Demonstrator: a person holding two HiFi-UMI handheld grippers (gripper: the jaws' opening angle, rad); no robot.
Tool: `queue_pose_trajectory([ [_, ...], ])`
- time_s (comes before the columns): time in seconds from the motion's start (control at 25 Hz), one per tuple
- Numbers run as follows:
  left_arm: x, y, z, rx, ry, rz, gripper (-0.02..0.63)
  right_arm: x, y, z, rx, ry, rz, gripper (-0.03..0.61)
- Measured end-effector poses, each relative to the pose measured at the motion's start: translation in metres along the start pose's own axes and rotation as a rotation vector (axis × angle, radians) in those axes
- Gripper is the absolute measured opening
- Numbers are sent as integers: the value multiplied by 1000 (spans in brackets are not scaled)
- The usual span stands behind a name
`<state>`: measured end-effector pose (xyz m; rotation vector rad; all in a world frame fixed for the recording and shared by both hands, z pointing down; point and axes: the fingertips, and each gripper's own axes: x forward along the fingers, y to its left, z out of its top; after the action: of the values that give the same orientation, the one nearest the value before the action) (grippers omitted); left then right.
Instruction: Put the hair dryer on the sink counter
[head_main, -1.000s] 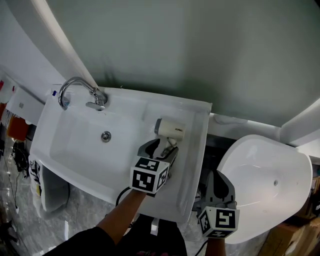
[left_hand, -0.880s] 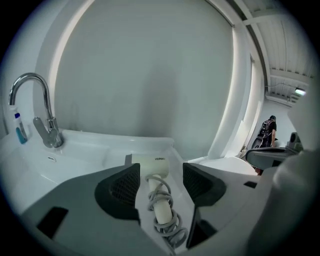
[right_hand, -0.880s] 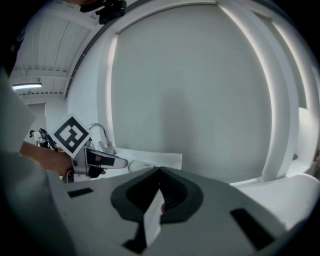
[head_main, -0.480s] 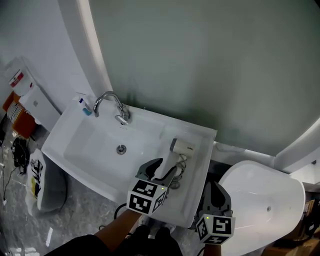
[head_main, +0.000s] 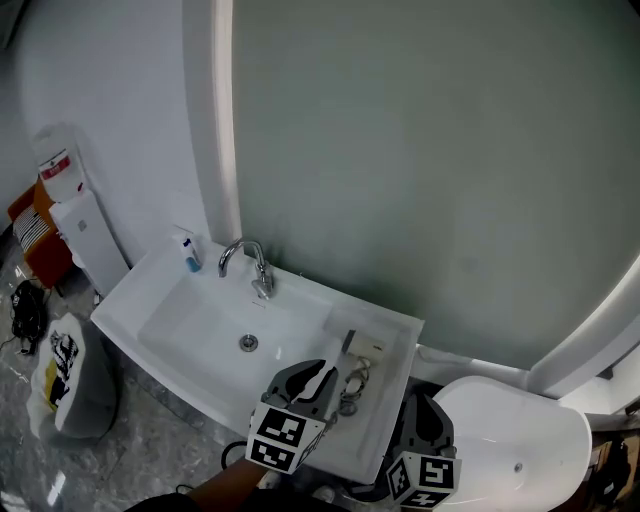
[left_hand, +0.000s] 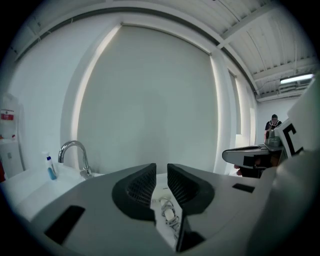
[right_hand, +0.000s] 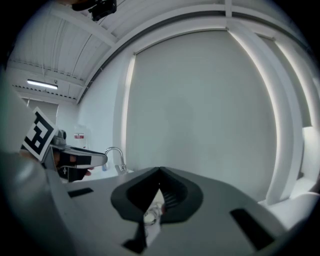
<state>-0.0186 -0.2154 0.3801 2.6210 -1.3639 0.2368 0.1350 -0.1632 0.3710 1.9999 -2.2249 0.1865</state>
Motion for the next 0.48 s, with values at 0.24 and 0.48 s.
queue_pose_trajectory([
  [0.24, -31, 14, 26, 16, -80, 38, 29, -1, 19, 17, 7, -36, 27, 21],
  [0.48, -34, 21, 25, -17, -108, 55, 20, -6, 30, 31, -3, -78, 30, 21],
])
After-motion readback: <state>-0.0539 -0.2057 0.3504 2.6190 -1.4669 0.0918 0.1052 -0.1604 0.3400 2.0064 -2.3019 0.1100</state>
